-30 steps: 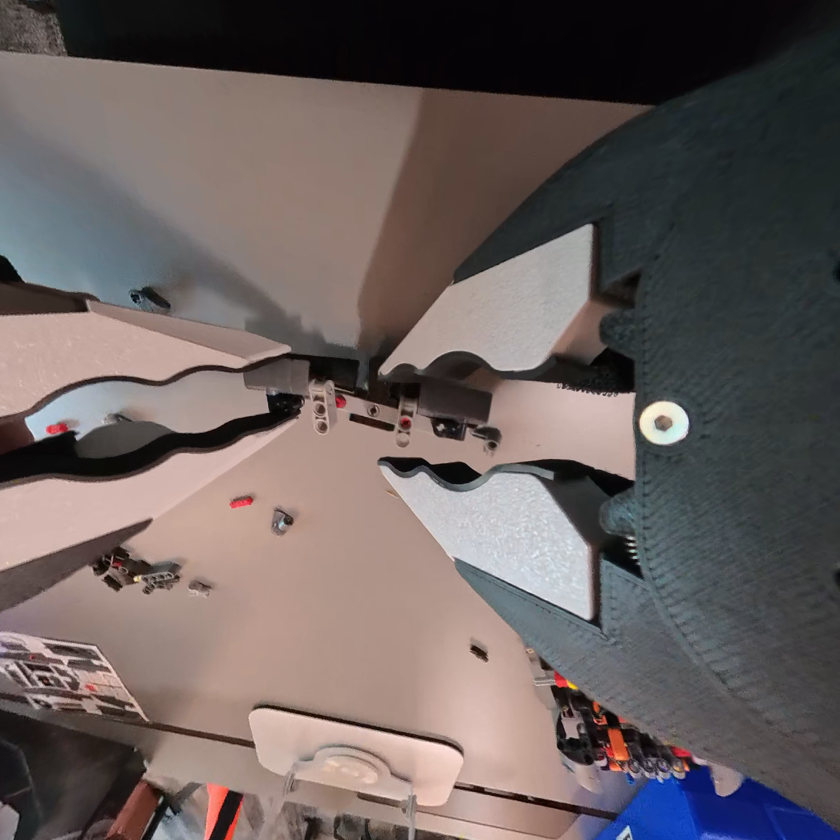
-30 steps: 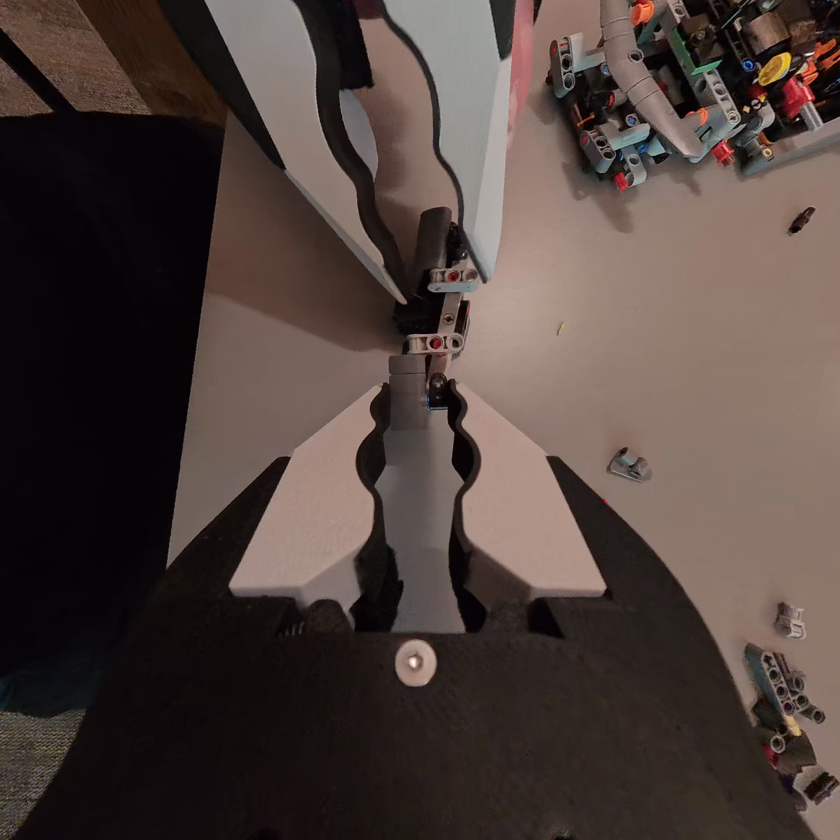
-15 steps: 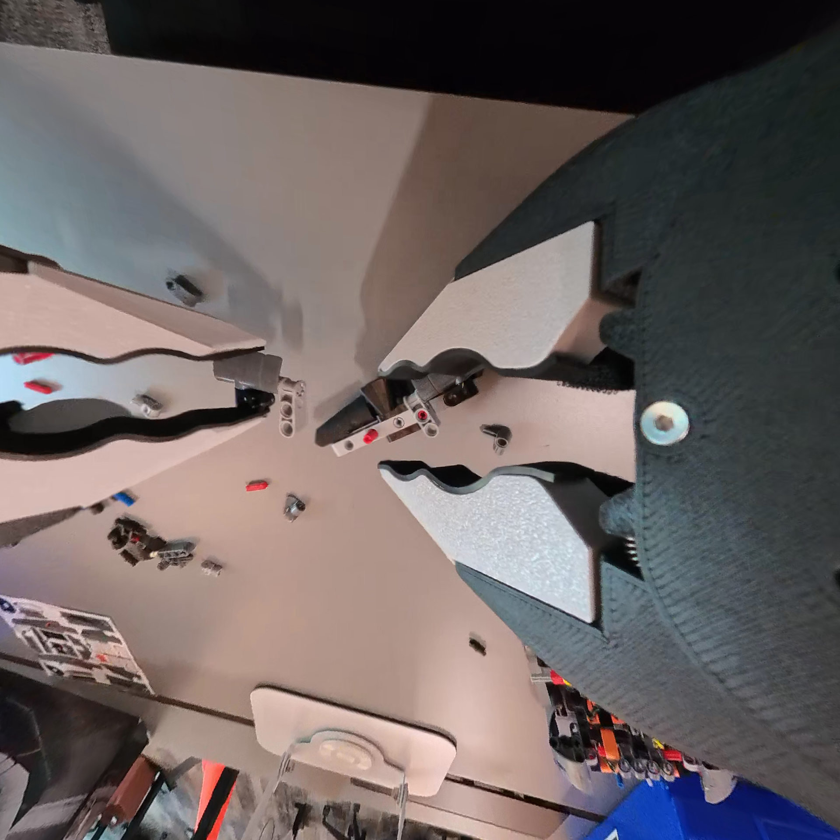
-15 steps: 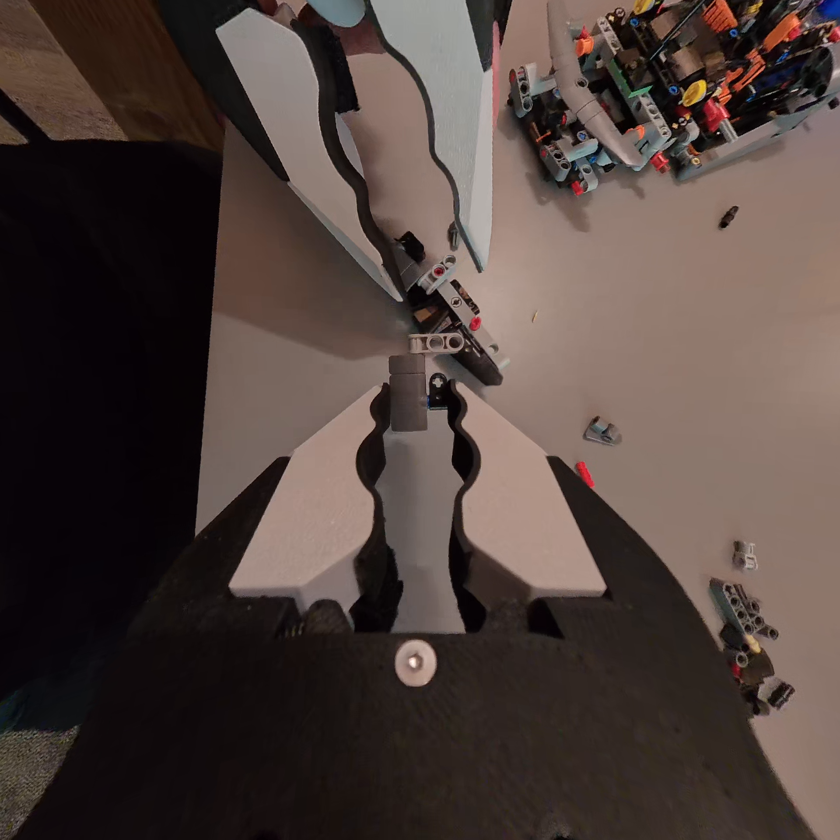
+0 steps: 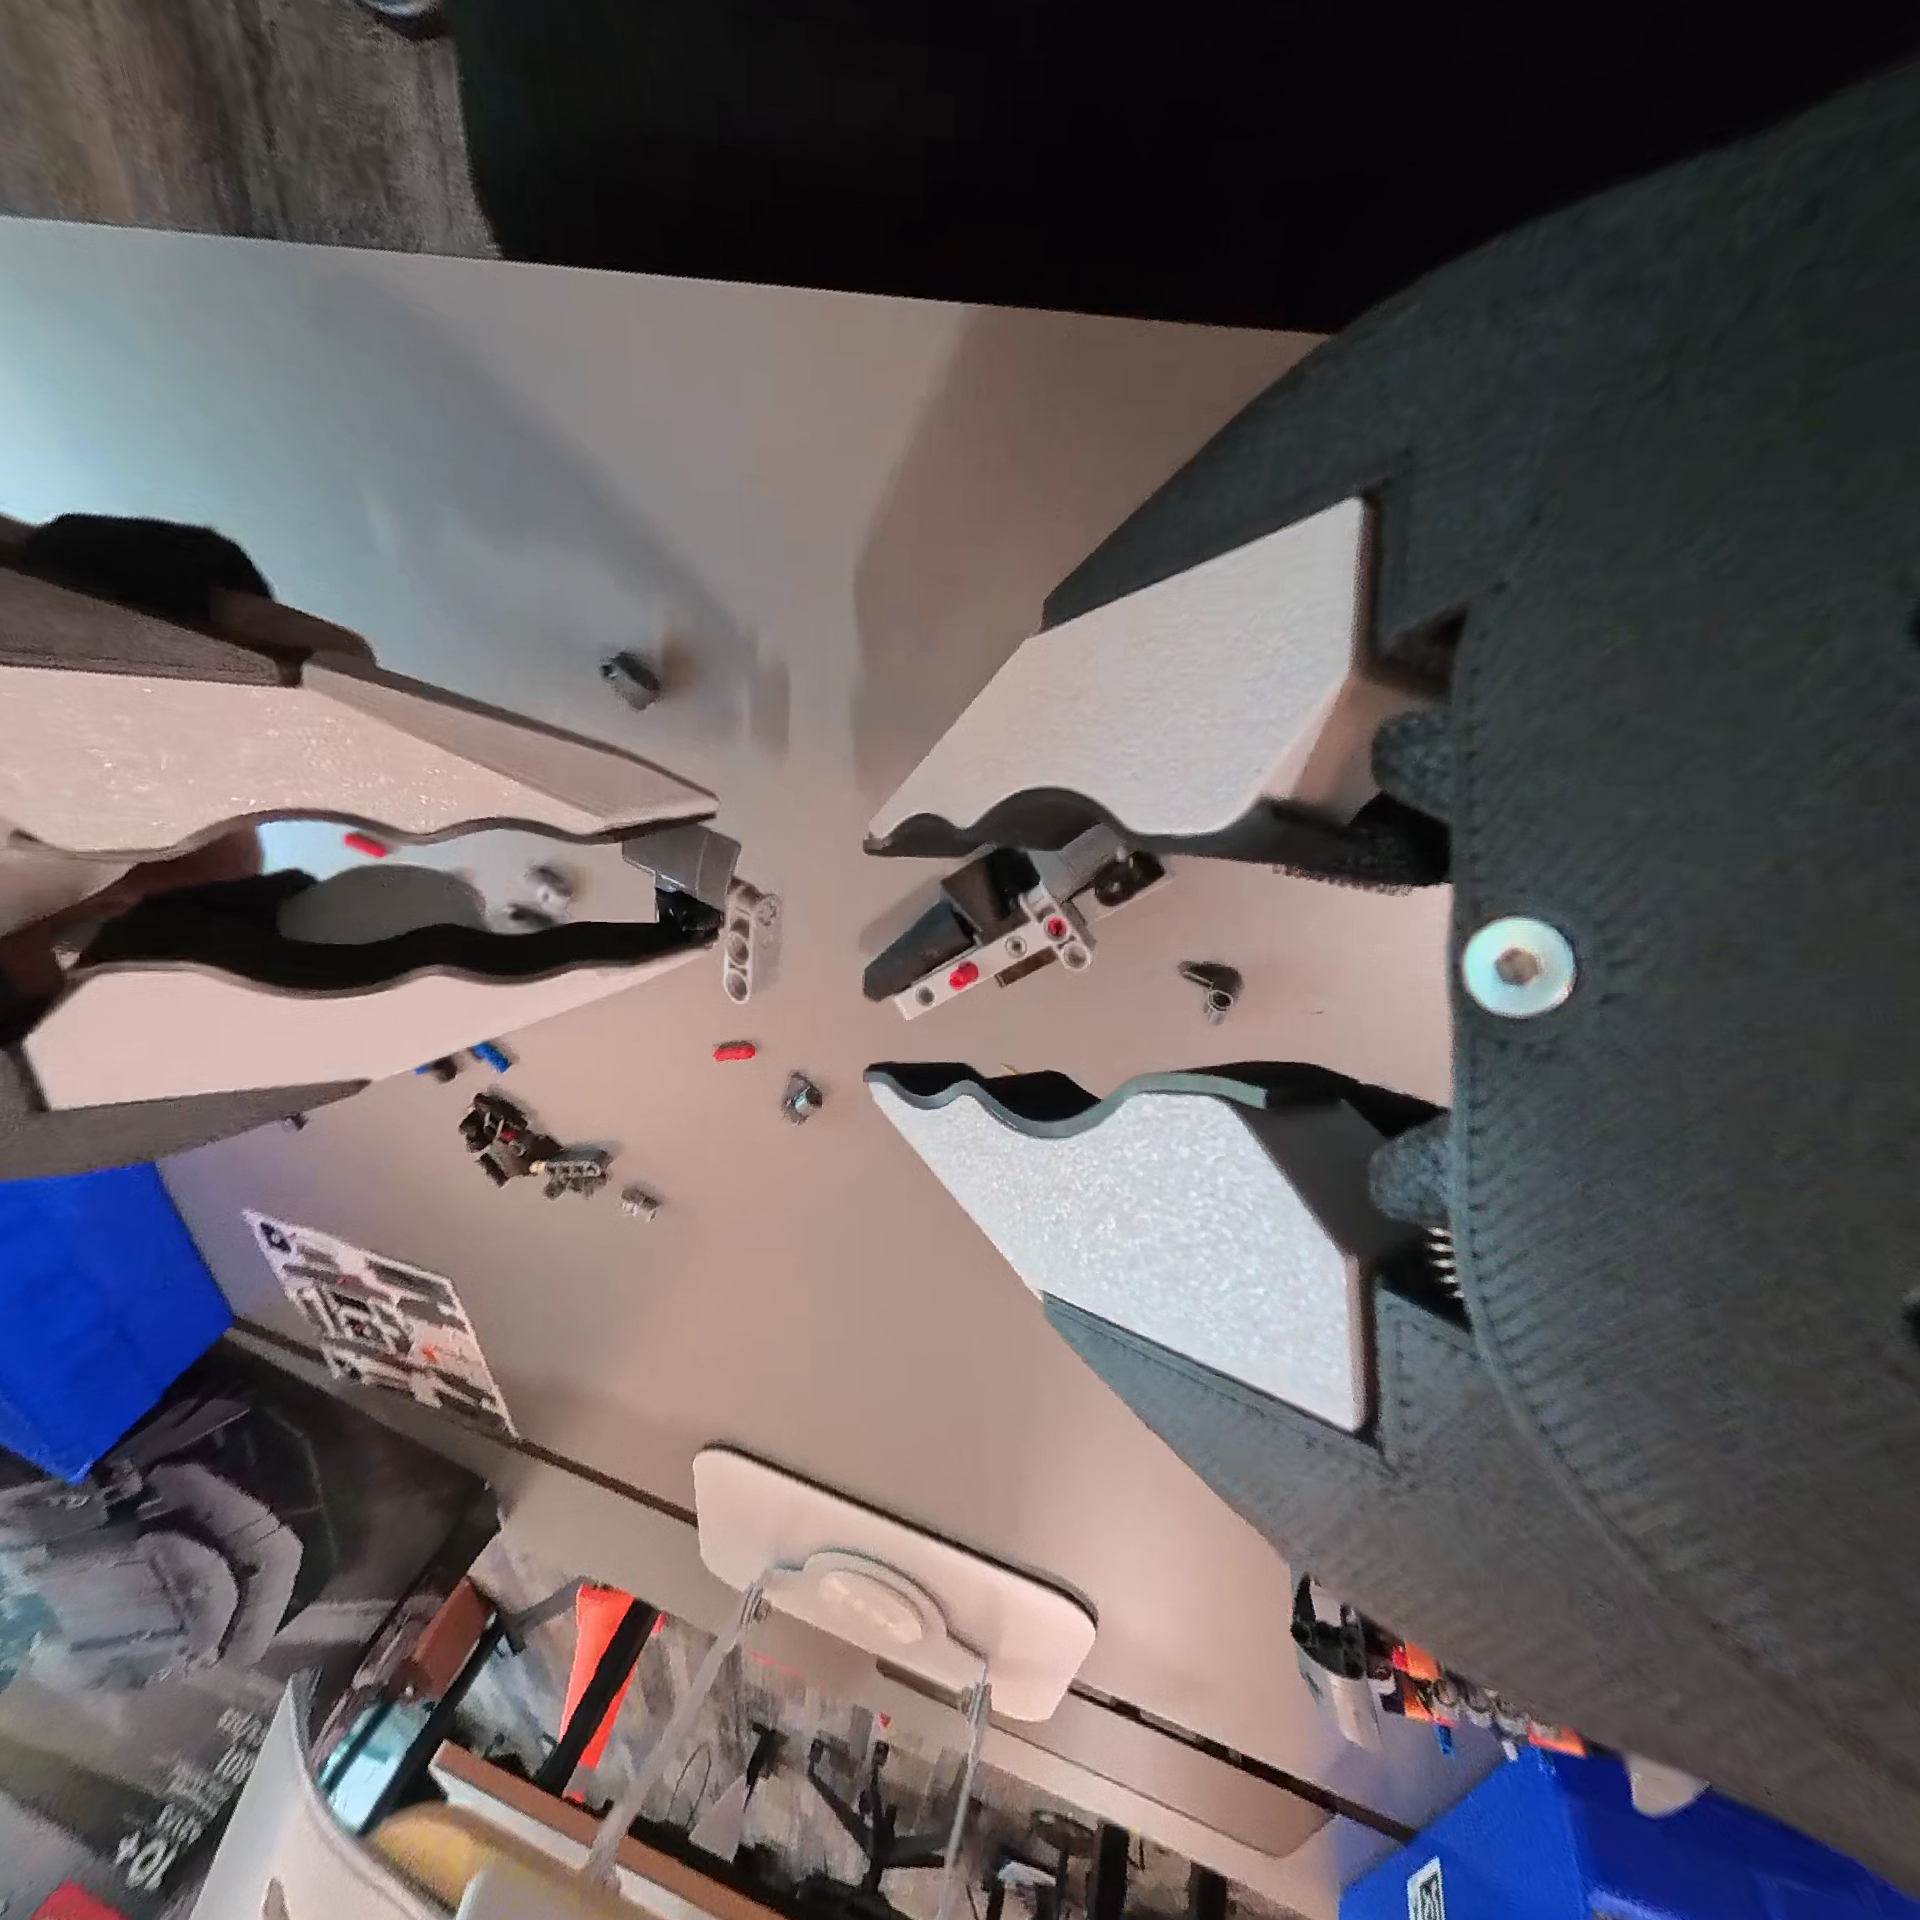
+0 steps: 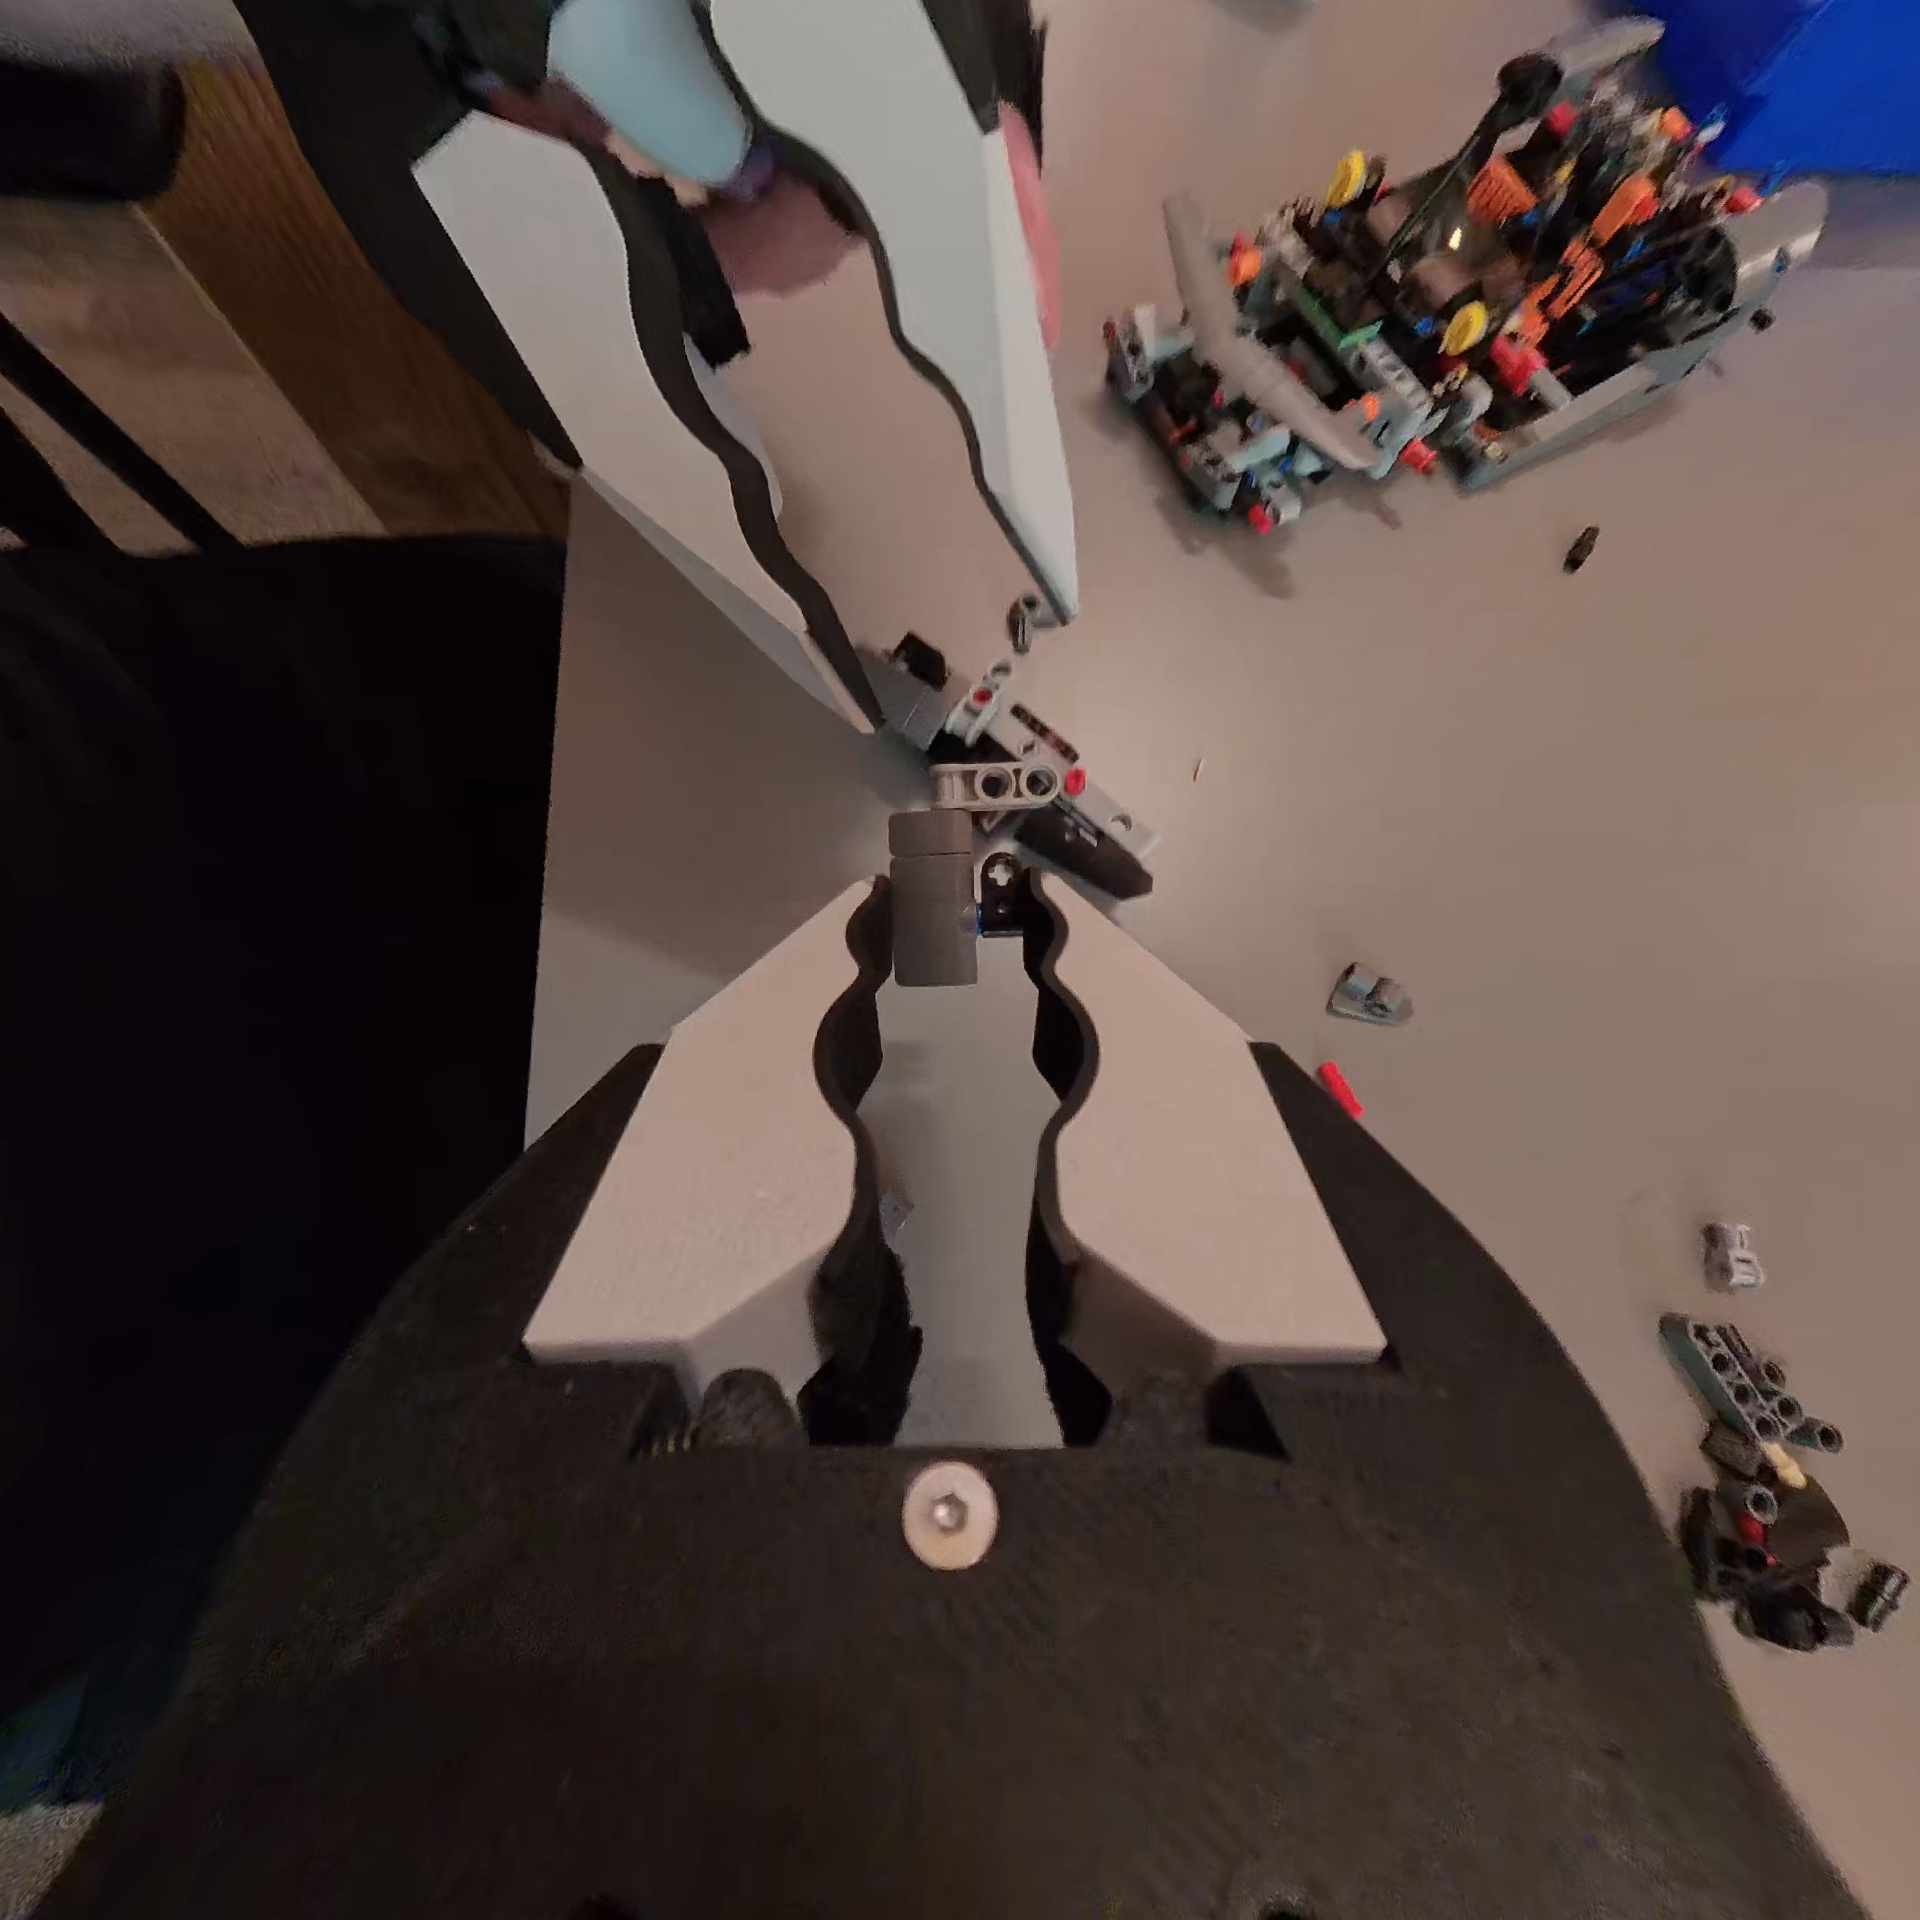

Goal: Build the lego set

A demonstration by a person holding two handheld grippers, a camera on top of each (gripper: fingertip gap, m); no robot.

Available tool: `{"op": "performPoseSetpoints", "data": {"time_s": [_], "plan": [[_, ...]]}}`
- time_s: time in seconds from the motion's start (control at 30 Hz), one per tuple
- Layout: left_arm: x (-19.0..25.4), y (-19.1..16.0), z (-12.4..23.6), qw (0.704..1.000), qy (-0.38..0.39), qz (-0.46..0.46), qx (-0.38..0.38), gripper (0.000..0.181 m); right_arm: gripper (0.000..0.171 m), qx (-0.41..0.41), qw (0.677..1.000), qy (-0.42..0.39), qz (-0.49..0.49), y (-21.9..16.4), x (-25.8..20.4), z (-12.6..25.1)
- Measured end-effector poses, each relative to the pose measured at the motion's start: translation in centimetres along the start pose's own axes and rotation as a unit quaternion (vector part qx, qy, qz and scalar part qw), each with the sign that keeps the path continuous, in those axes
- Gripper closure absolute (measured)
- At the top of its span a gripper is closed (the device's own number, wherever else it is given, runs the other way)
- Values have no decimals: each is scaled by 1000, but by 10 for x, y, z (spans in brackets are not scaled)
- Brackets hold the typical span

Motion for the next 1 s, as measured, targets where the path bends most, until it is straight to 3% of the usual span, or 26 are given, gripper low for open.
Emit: {"op": "performPoseSetpoints", "data": {"time_s": [0.03, 0.23, 0.5, 1.0], "plan": [[-1, 1, 2, 1000, 1, 11, 9, 145, 149, 15, 1000, 1, -4, 1, 1, 2], [-10, 4, 9, 997, -21, 59, 49, 150, 148, 45, 999, 22, 10, 4, 5, 3], [-7, 1, 4, 998, -41, 27, 38, 148, 149, 9, 998, 29, 48, 10, 3, -9], [-3, -6, -6, 996, -88, 11, 18, 159, 149, -27, 994, 61, 90, 13, 0, -17]]}}
Point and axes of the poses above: each gripper's, where its closed fingertips meet, z back along the fingers, y out of its top, x = y × z across the jaws, the point moved 10 cm from there along z, back along the fingers, and after that the axes turned 9 degrees about z, right-handed, at the moved point
